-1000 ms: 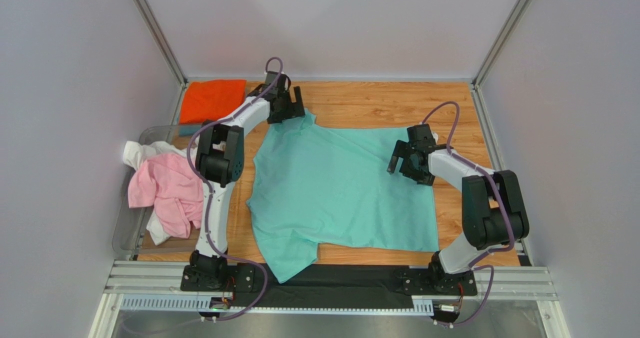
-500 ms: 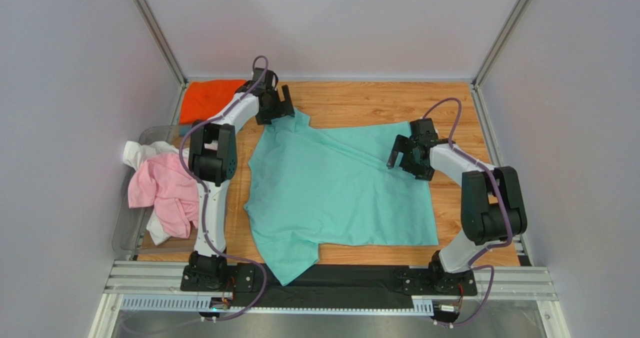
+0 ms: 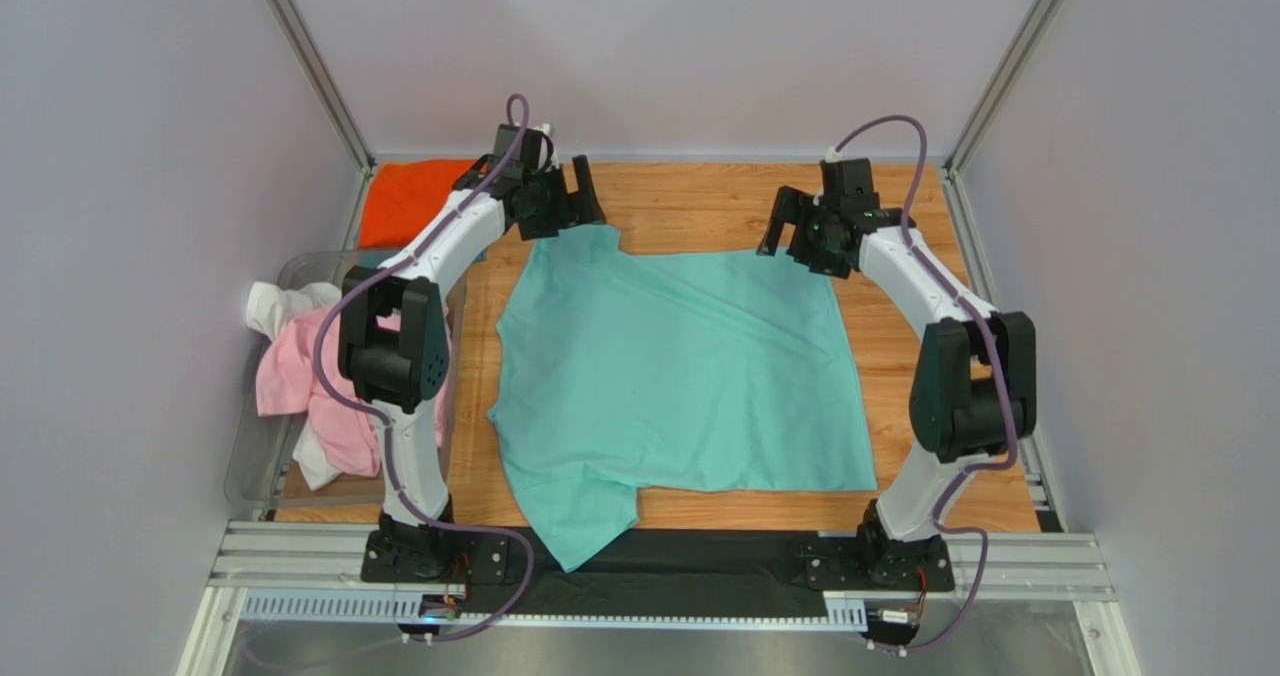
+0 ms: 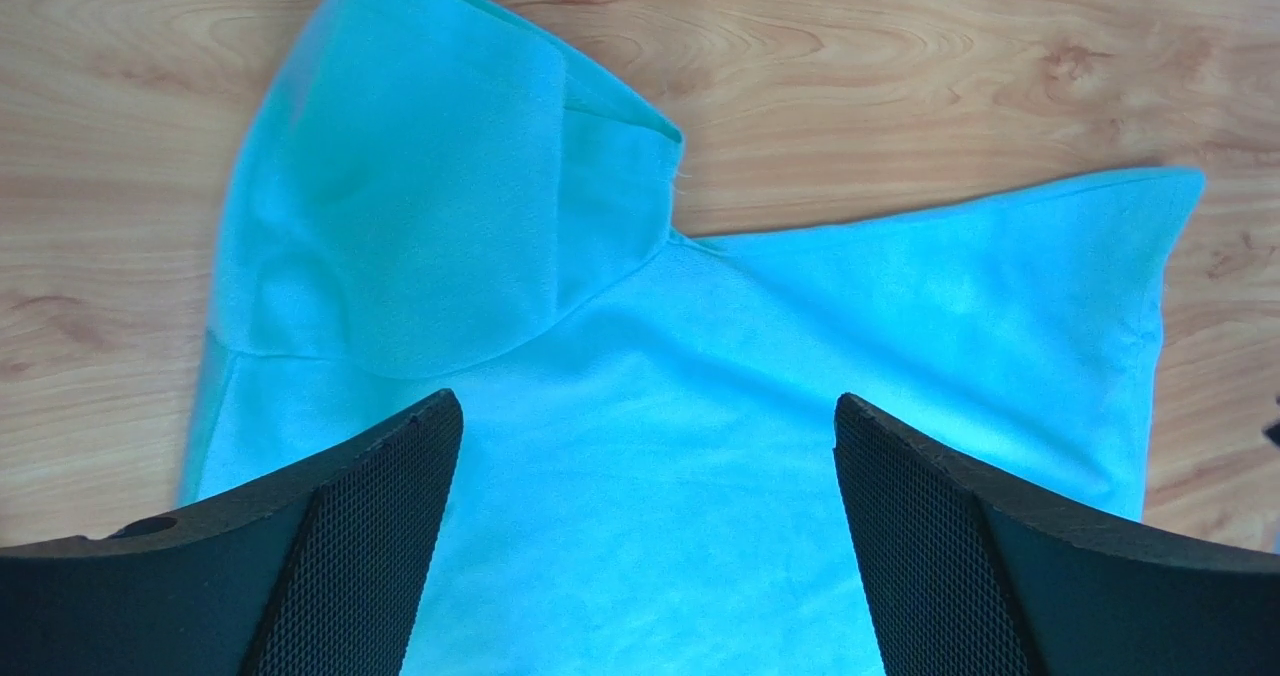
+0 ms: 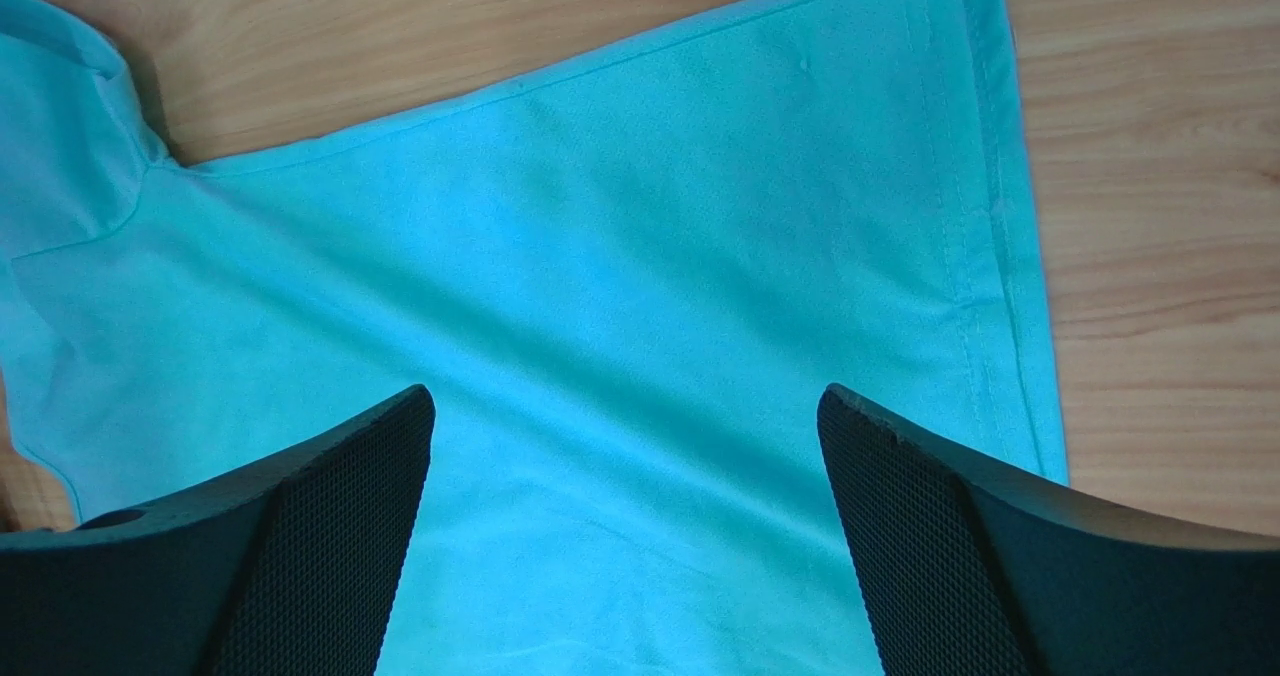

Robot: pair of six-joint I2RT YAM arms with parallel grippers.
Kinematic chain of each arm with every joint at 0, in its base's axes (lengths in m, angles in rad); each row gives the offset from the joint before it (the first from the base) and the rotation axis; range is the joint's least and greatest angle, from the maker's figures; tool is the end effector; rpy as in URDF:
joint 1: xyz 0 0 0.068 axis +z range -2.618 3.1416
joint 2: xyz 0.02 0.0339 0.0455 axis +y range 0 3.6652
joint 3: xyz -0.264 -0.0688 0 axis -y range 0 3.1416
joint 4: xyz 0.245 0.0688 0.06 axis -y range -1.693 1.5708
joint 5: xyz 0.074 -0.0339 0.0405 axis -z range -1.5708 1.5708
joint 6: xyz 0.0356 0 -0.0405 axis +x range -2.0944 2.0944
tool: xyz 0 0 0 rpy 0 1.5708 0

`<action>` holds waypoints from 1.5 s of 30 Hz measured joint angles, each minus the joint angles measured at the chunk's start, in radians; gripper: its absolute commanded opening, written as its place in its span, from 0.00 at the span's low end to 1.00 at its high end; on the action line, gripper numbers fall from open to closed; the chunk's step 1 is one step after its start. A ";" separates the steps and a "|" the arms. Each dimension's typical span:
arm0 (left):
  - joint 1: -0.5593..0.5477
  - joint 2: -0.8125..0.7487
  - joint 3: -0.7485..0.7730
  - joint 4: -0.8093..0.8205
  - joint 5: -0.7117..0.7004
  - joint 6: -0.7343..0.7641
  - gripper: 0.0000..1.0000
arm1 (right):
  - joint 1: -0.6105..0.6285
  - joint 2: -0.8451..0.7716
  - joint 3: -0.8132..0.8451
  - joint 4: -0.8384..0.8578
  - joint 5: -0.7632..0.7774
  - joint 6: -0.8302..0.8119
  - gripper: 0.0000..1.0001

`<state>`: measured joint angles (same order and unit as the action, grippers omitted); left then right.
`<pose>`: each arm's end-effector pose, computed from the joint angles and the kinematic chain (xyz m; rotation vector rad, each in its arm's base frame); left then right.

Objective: Fold and stack the t-shirts
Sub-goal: Flatten the tshirt out

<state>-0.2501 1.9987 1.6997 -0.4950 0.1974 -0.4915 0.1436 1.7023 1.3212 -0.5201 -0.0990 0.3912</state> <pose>0.4417 -0.1200 0.2612 -0.1943 2.4171 -0.5829 0.3679 0.0568 0.2540 0.2658 2.4850 0.3491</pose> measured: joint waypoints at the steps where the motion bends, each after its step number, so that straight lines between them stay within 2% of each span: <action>1: -0.005 -0.001 -0.006 0.009 0.008 0.000 1.00 | 0.000 0.041 0.041 -0.001 -0.001 -0.003 1.00; 6: -0.013 0.061 -0.024 0.020 0.028 0.000 1.00 | 0.000 0.253 0.208 -0.050 0.003 -0.029 1.00; 14: -0.010 0.197 -0.003 0.012 0.001 0.003 1.00 | -0.003 0.505 0.453 -0.183 0.028 -0.081 1.00; 18: -0.010 0.244 0.087 0.008 -0.023 0.003 1.00 | -0.017 0.607 0.608 -0.257 0.031 -0.103 1.00; 27: -0.010 0.372 0.282 -0.042 -0.048 0.002 1.00 | -0.067 0.729 0.821 -0.391 0.024 -0.113 1.00; 36: -0.010 0.509 0.514 -0.074 -0.039 0.009 1.00 | -0.115 0.862 1.062 -0.431 -0.008 -0.150 1.00; 41: -0.010 0.525 0.563 -0.106 -0.021 0.009 1.00 | -0.114 0.829 1.023 -0.426 0.008 -0.156 1.00; 43: -0.013 0.463 0.487 -0.104 -0.024 0.008 1.00 | -0.103 0.758 0.933 -0.426 0.054 -0.150 1.00; 45: -0.017 0.331 0.320 -0.094 -0.037 0.008 1.00 | -0.080 0.626 0.803 -0.423 0.113 -0.132 1.00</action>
<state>-0.2672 2.3299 2.0197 -0.5892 0.1600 -0.4835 0.0639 2.3280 2.1246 -0.9432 0.0139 0.2592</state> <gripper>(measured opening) 0.994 0.998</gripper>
